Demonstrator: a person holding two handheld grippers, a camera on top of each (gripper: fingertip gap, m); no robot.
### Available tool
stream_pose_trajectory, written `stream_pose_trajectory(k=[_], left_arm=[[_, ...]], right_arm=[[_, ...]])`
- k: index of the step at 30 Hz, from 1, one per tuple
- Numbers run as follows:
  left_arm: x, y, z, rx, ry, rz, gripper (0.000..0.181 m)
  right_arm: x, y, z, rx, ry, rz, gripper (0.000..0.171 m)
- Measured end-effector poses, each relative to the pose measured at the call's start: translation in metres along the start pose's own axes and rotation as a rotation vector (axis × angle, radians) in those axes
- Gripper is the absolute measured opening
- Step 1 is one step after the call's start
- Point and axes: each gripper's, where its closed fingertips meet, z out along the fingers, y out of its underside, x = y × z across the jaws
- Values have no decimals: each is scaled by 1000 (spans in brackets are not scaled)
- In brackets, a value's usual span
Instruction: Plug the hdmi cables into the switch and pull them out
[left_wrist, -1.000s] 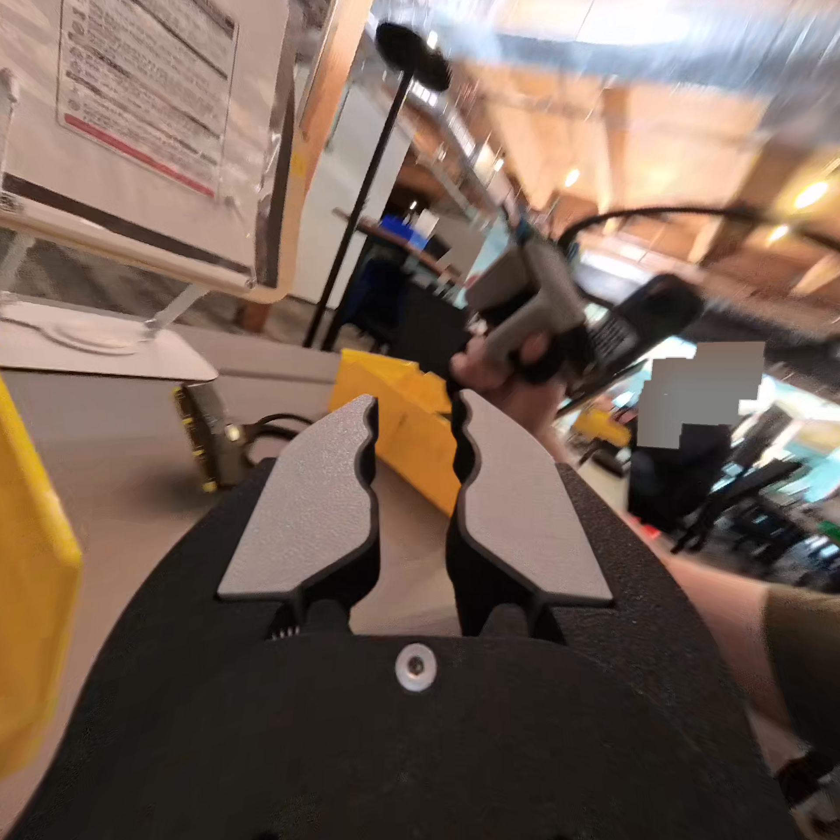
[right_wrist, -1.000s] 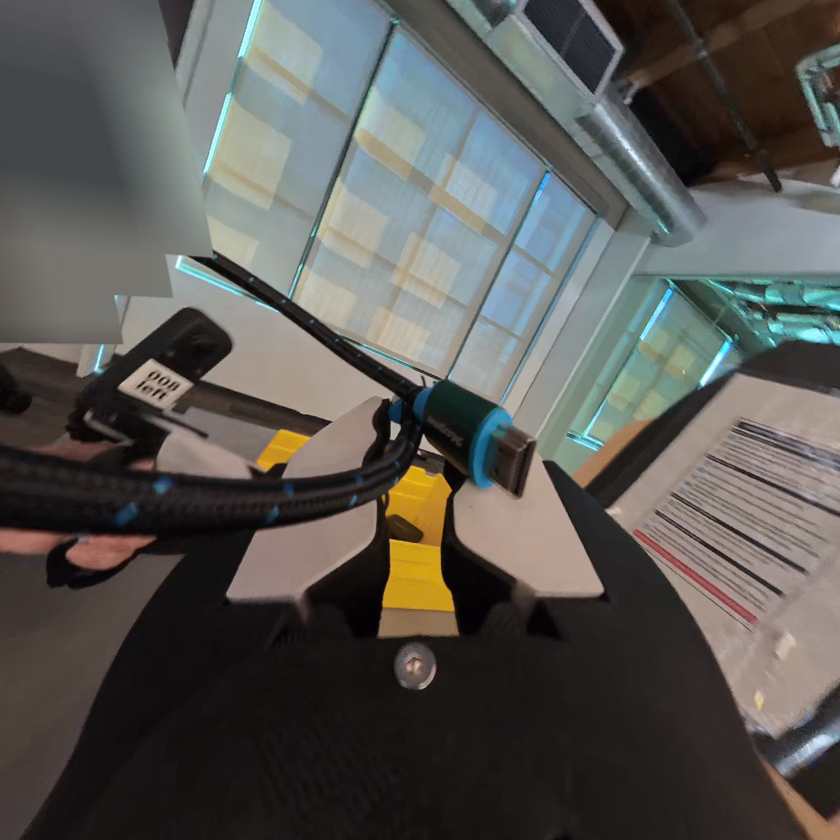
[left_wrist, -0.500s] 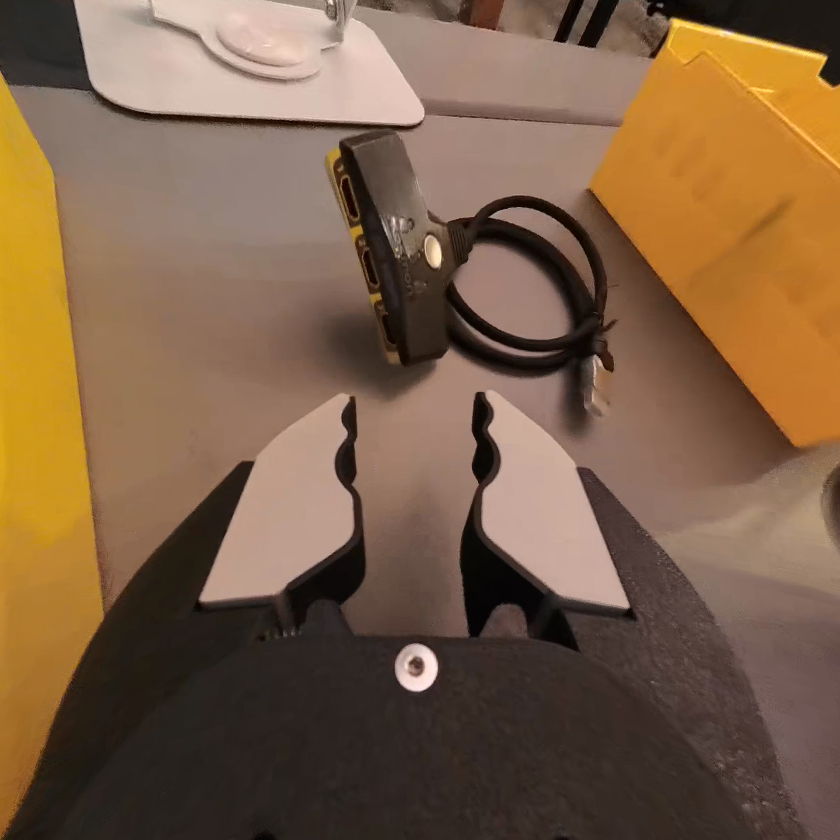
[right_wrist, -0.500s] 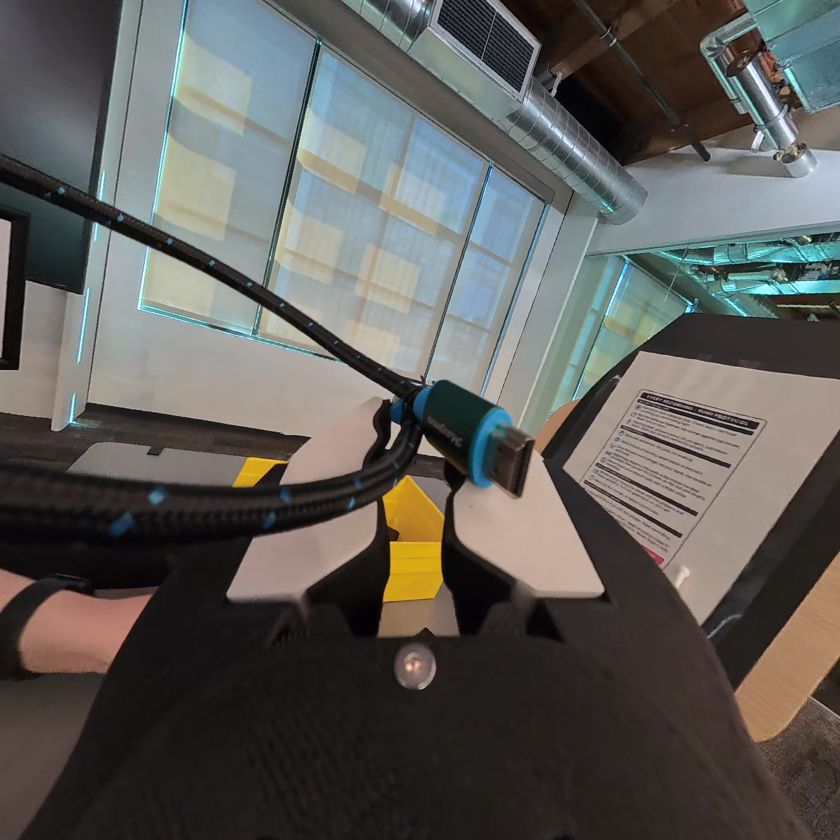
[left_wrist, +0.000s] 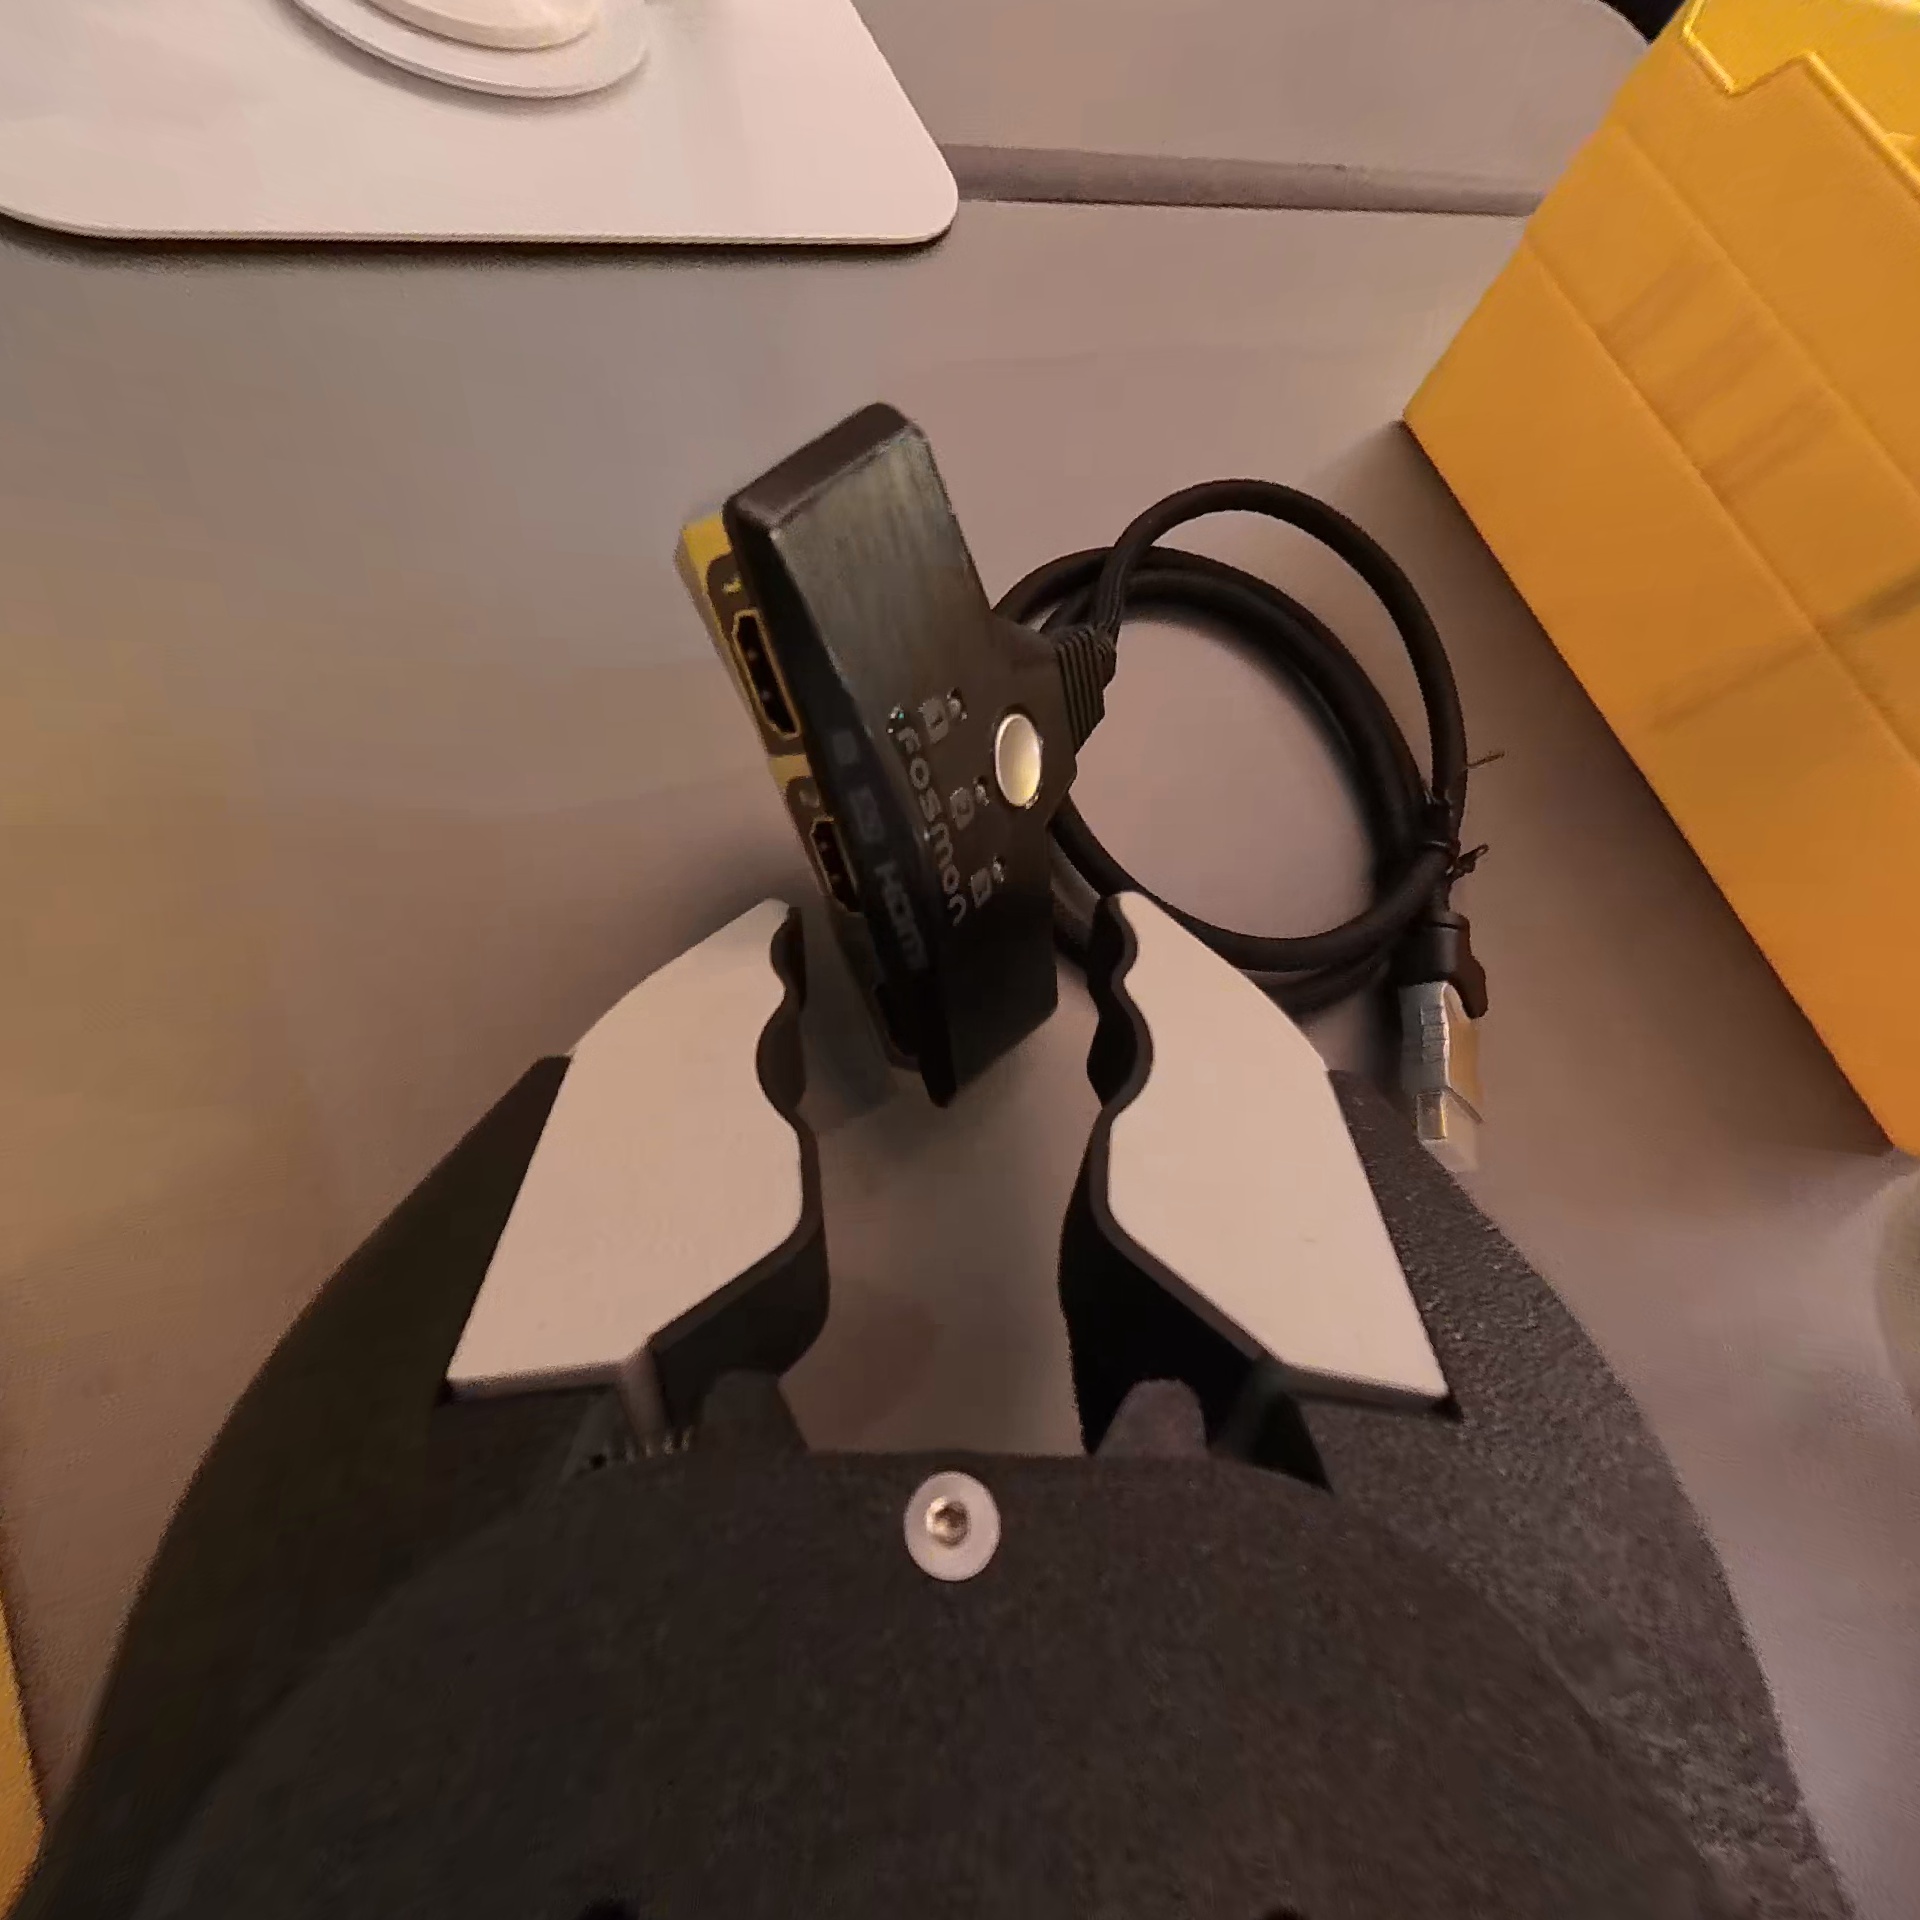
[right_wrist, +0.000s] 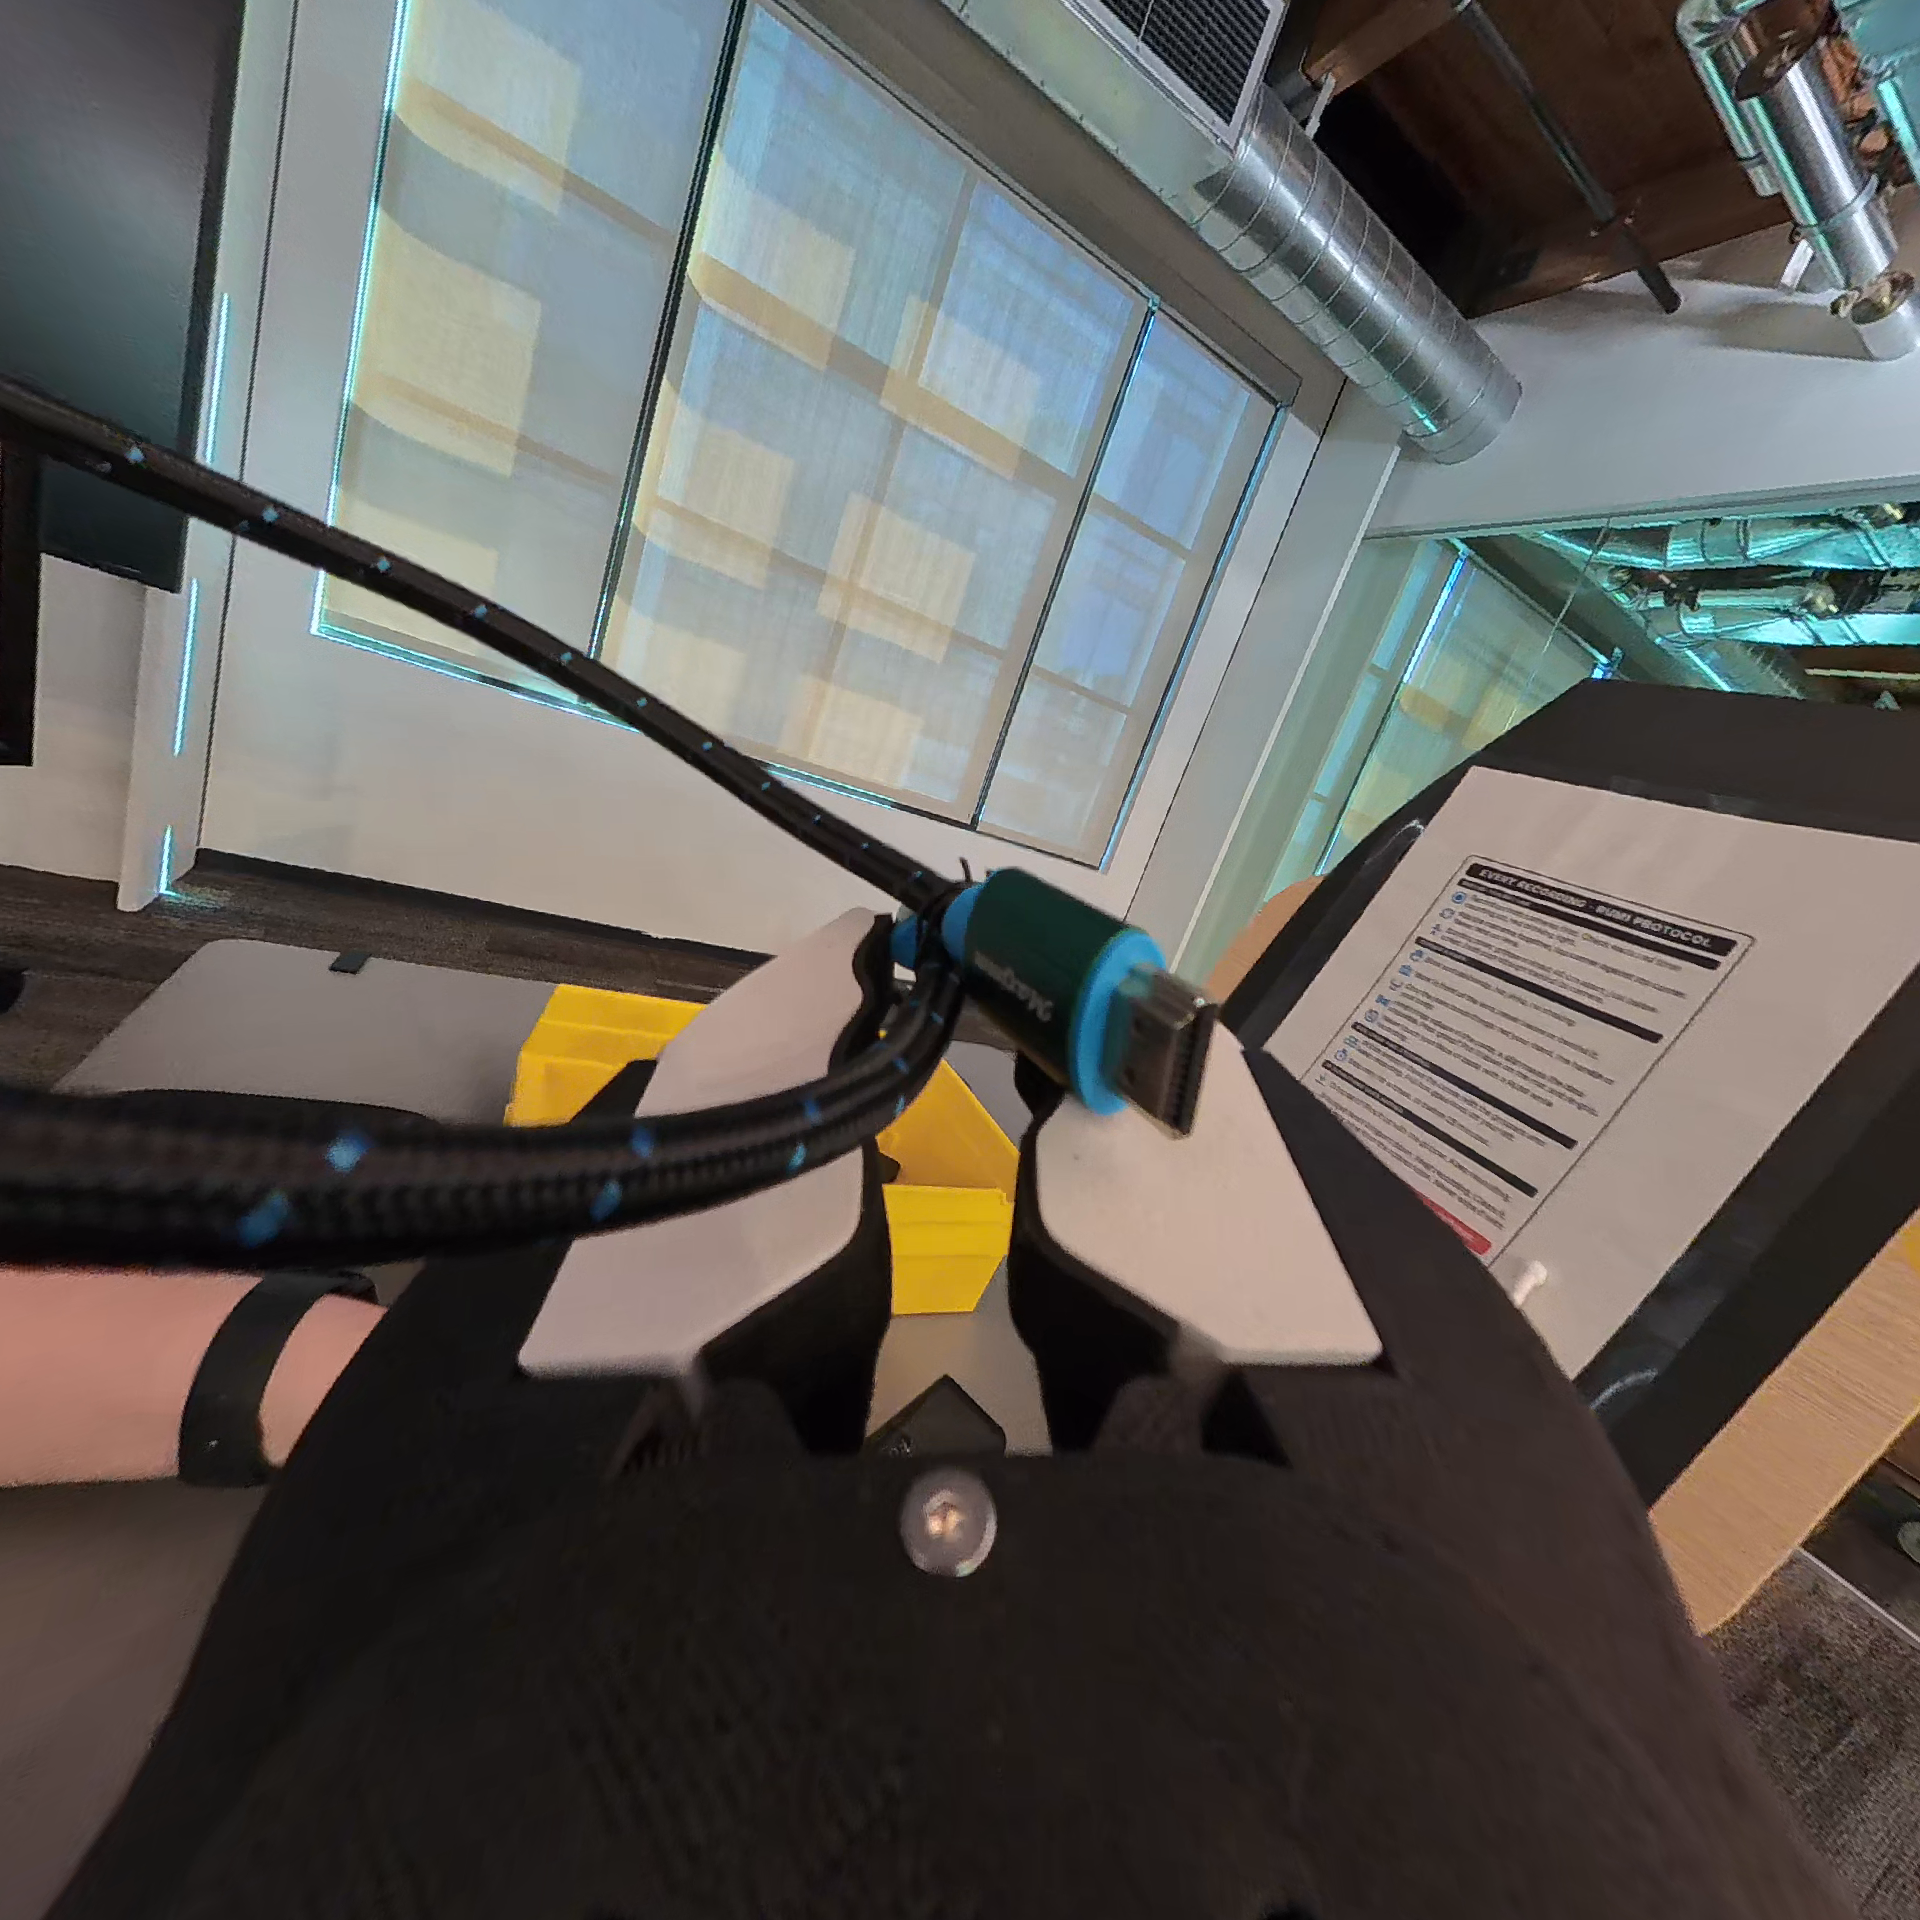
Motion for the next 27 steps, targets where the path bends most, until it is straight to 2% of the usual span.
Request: stream_pose_trajectory(k=[3,6,7,8,10,14,18,21,24,27], left_arm=[[1,2,3,-23,0,51,41],[6,0,3,-26,83,45,37],[9,-2,1,-10,126,30,35],[13,-7,-3,25,174,14,25],[17,-21,-14,115,219,7,21],[21,-44,-43,251,177,157,20],[32,-62,-74,326,71,360,20],[42,-69,-94,345,-1,503,20],[50,-73,-108,372,-56,585,20],[60,-79,-119,435,-74,622,20]], right_arm=[[4,1,-2,0,7,3,22],[7,2,-4,-7,14,0,22],[7,2,-4,-9,12,-1,22],[7,3,-4,-11,9,1,22],[9,4,-5,-13,14,2,22],[9,15,-3,-51,-3,11,22],[5,34,0,-150,-46,20,22],[-6,48,4,-209,-132,108,22],[-14,61,8,-261,-190,181,22],[-20,63,10,-253,-204,126,22]])
